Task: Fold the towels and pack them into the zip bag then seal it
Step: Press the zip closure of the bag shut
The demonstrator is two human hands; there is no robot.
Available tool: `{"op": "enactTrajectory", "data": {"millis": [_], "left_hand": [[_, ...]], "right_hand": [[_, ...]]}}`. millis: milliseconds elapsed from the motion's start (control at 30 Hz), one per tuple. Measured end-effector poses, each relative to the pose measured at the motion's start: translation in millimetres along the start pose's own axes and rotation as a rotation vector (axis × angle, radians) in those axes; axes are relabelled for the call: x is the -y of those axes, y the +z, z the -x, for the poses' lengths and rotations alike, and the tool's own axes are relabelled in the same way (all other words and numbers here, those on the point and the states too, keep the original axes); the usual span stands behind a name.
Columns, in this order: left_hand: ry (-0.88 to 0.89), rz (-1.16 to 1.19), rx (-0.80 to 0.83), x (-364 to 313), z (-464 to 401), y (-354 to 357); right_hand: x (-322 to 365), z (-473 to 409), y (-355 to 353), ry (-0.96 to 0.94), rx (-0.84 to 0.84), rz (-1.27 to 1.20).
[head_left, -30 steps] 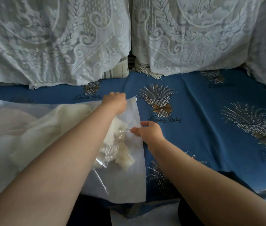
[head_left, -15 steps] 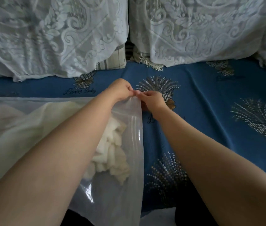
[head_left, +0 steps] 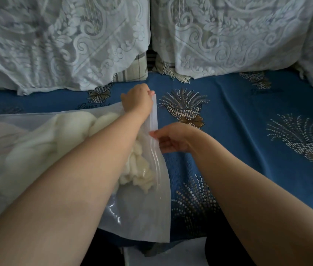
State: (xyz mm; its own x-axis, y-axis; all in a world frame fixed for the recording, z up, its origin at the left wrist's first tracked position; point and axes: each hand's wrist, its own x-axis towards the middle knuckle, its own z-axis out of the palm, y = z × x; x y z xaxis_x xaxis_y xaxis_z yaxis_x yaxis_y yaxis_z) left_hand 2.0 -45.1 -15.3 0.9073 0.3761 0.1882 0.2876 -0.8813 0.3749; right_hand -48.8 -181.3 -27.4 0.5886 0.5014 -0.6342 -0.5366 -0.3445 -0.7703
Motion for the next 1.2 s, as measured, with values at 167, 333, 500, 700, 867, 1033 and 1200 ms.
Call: {"op": "enactTrajectory", "data": {"millis": [167,333,500,700,867,1033,1200], "left_hand": [[-0.005,-0.056,-0.051,2.2,-1.9,11.0],[0.245,-0.073,0.086,-3.9,9.5,-5.5],[0.631,-0.415,0.656,-8.5,51.0,-18.4],[0.584,-0.45,0.784,11.9,58.0,-19.6],[0.563,-0.234,0.49,8.2,60.8,-7.4],[0.421,-0.218,0.343,11.7,41.0,-1.4],[0.426,-0.425,0.259,3.9,51.2,1.4]], "right_hand": [[-17.1,21.3,4.0,0.019,-0.03,0.166],[-21.7,23.8,6.4,-0.001,-0.156,0.248],[-23.1,20.5,9.0,-0.043,-0.18,0.102],[-33.7,20.9,19.4,0.01,-0.14,0.018],[-29.8,32.4,12.6,0.088,-0.133,-0.043],[-49.6,66.0,22.4,0.115,-0.165,0.1],[-67.9,98.5,32.5,0.083,-0.224,0.203]]}}
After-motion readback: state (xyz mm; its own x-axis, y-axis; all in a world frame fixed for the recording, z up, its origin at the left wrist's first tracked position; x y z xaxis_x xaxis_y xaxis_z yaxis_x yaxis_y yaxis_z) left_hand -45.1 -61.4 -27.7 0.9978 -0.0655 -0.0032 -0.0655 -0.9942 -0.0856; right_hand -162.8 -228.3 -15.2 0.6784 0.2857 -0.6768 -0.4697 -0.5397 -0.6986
